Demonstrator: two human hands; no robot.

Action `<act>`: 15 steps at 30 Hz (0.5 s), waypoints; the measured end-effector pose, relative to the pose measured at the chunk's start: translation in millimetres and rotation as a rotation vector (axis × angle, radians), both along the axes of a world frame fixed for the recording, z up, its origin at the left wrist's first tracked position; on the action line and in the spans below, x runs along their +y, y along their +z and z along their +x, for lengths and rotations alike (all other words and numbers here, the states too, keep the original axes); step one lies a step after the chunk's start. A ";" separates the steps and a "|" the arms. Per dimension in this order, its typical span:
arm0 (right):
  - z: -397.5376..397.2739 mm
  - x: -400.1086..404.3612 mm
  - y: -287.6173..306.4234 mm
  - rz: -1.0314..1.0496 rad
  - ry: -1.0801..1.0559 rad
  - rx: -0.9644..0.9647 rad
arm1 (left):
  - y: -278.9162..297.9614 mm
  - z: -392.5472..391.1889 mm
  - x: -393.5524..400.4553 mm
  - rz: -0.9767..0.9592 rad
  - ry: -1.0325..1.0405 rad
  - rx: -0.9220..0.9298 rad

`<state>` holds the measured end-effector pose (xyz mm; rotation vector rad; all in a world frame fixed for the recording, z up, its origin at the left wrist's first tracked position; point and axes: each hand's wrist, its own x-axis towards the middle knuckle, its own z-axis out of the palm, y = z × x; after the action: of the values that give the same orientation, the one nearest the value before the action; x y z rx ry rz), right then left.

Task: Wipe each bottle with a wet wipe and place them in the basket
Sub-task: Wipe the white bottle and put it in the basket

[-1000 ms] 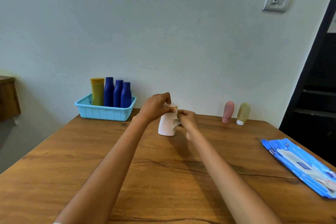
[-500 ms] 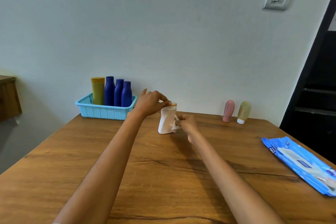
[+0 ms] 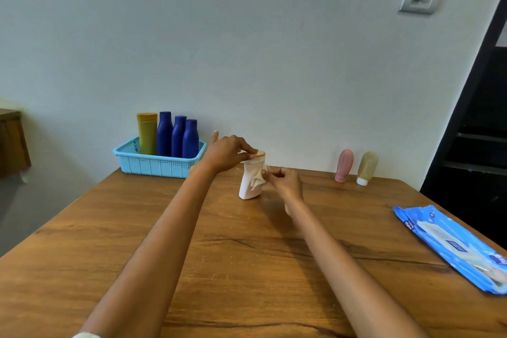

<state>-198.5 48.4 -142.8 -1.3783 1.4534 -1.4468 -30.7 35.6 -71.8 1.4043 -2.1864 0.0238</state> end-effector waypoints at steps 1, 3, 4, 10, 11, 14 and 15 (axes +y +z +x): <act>-0.8 1.5 2.1 0.005 -0.012 0.006 | -0.4 -0.2 -0.2 -0.002 0.001 0.003; 2.6 2.1 9.0 -0.038 -0.051 0.007 | -1.0 0.0 -0.5 -0.008 0.006 0.006; 5.8 1.4 13.1 -0.083 -0.072 0.003 | -1.2 0.3 -0.5 -0.011 0.009 0.009; 18.2 5.7 13.6 -0.245 -0.149 0.157 | -1.1 -0.9 3.4 -0.030 0.029 0.019; 16.9 7.4 12.2 -0.229 -0.150 0.205 | -1.1 -0.8 3.6 -0.029 0.029 0.017; 8.8 4.6 5.0 -0.181 -0.141 0.337 | -1.3 -1.0 4.0 -0.025 0.027 0.026; 5.3 2.5 1.6 -0.161 -0.142 0.369 | -1.3 -1.5 4.3 -0.024 0.026 0.030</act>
<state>-193.1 50.9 -141.2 -1.7435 1.7228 -1.4781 -32.1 39.9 -73.1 1.4110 -2.1369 0.0378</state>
